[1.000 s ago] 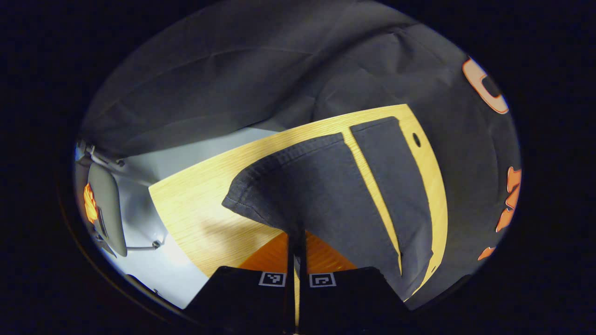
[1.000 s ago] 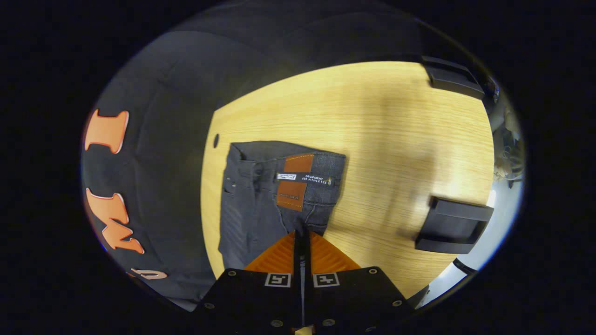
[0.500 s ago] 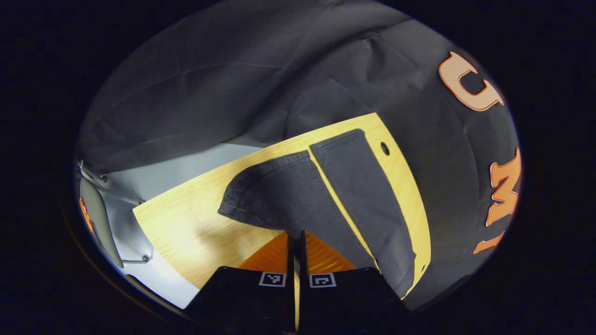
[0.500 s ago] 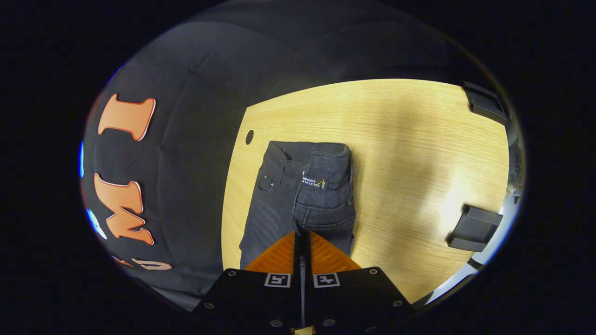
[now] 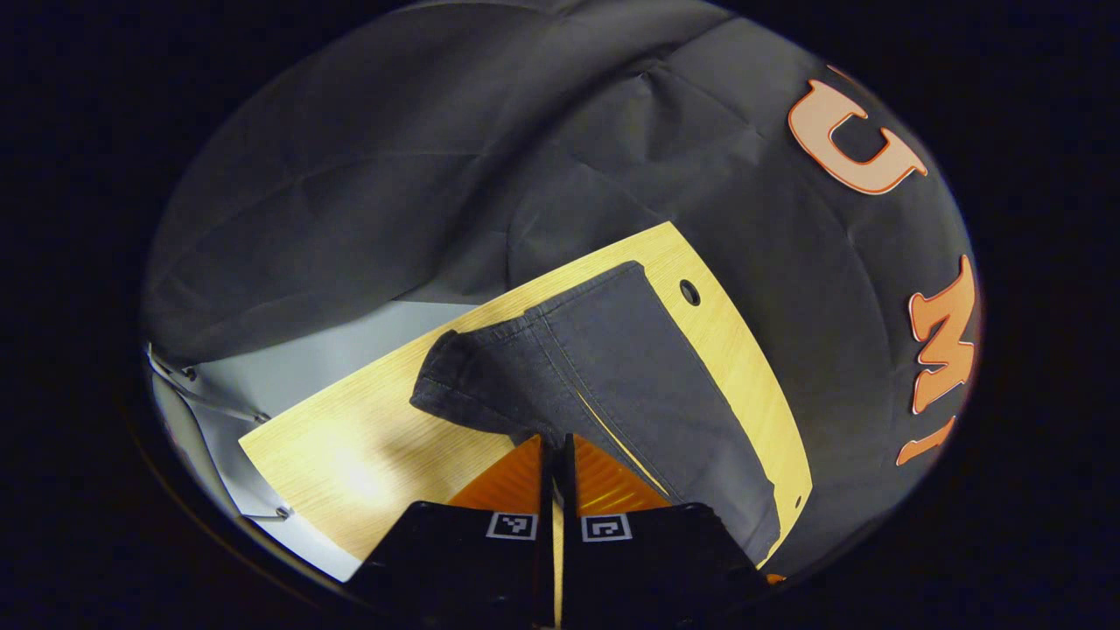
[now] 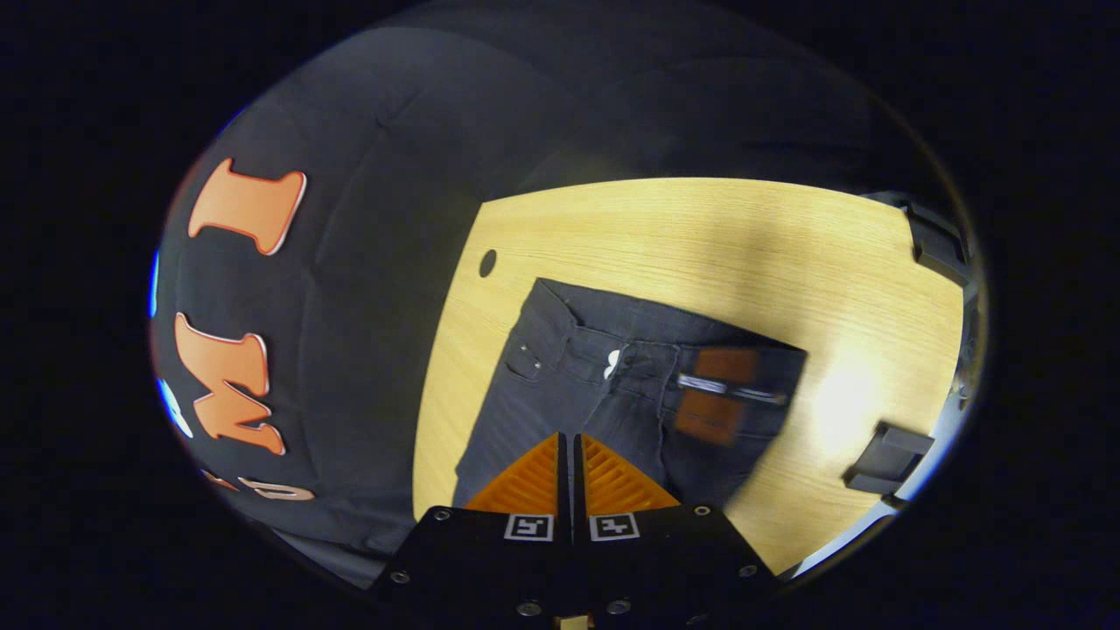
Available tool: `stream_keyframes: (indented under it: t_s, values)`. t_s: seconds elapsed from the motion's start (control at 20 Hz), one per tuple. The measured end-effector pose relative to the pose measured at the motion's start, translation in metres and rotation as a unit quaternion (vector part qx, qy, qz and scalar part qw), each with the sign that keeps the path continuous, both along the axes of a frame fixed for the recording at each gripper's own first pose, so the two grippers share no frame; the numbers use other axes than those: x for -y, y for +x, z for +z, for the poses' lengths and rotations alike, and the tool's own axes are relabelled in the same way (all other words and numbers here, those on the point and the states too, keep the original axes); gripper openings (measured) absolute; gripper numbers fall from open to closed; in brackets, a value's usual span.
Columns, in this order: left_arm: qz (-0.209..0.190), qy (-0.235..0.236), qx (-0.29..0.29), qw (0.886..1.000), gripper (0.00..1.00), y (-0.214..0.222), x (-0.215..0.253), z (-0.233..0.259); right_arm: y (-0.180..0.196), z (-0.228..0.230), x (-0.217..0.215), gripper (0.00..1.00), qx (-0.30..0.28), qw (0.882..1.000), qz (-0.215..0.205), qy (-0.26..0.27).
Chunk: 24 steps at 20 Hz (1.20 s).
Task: Grasp the waist and the cuffs of the jeans and fold them to make the two legs overlap; first hold the waist and fold one-third of the jeans toward the cuffs, then hold the cuffs and fold the remaining one-third in the same direction to finish folding.
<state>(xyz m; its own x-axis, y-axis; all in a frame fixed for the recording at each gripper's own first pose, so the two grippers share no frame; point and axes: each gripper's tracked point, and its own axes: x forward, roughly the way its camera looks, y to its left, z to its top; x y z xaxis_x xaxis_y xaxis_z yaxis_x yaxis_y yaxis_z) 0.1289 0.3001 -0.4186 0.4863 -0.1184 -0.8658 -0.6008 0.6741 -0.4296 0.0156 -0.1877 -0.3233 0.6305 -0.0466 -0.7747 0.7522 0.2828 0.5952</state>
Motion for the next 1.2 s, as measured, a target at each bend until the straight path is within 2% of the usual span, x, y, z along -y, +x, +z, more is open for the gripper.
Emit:
stream_keyframes:
  t_s: [0.1, 0.25, 0.35, 0.5, 0.55, 0.6, 0.65, 0.8, 0.85, 0.9, 0.95, 1.0, 1.05, 1.1, 1.2]
  values:
    - [0.001, 0.001, -0.006, 1.0, 0.04, -0.003, 0.001, -0.002, -0.025, -0.023, 0.004, 0.01, -0.056, 0.998, -0.004, -0.004]
    - [0.005, -0.002, -0.017, 1.0, 0.04, -0.005, -0.001, -0.007, -0.064, -0.046, -0.009, 0.02, -0.125, 0.992, 0.0, 0.024]
    - [0.005, 0.0, -0.023, 1.0, 0.04, -0.005, -0.001, -0.009, -0.08, -0.064, -0.008, 0.39, -0.159, 0.987, 0.004, 0.009]
    - [0.004, 0.004, -0.028, 1.0, 0.04, -0.005, -0.003, -0.012, -0.088, -0.076, -0.012, 0.87, -0.193, 0.981, 0.022, 0.006]
    - [0.003, 0.006, -0.027, 1.0, 0.04, -0.004, -0.002, -0.012, -0.085, -0.078, -0.018, 0.91, -0.192, 0.981, 0.024, 0.017]
    - [0.004, 0.003, -0.027, 1.0, 0.04, -0.003, -0.001, -0.009, -0.082, -0.077, -0.021, 0.91, -0.19, 0.981, 0.03, 0.02]
    - [0.007, -0.003, -0.025, 1.0, 0.04, 0.0, -0.001, -0.007, -0.078, -0.08, -0.018, 0.99, -0.187, 0.982, 0.03, 0.012]
    - [0.009, -0.004, -0.025, 1.0, 0.04, -0.001, -0.004, -0.005, -0.083, -0.088, -0.014, 0.97, -0.224, 0.974, 0.041, 0.001]
    - [0.009, -0.006, -0.025, 1.0, 0.04, 0.0, -0.004, -0.005, -0.088, -0.087, -0.009, 0.77, -0.231, 0.973, 0.029, 0.0]
    - [0.01, -0.007, -0.024, 1.0, 0.04, 0.001, -0.003, -0.006, -0.076, -0.088, -0.005, 0.57, -0.211, 0.978, 0.0, 0.005]
    - [0.009, -0.007, -0.025, 1.0, 0.04, 0.002, -0.002, -0.008, -0.069, -0.092, -0.018, 0.36, -0.188, 0.982, 0.001, 0.029]
    - [0.007, -0.005, -0.027, 1.0, 0.04, 0.002, -0.003, -0.008, -0.063, -0.094, -0.012, 0.16, -0.164, 0.986, -0.014, 0.029]
    - [0.005, -0.005, -0.029, 1.0, 0.04, 0.0, -0.002, -0.006, -0.063, -0.09, -0.017, 0.16, -0.149, 0.987, -0.025, 0.046]
    - [0.005, -0.003, -0.026, 1.0, 0.04, 0.002, -0.003, -0.006, -0.056, -0.09, -0.015, 0.11, -0.136, 0.988, -0.042, 0.054]
    - [0.005, -0.005, -0.022, 1.0, 0.04, 0.005, -0.002, -0.003, -0.045, -0.076, -0.016, 0.07, -0.09, 0.993, -0.039, 0.064]
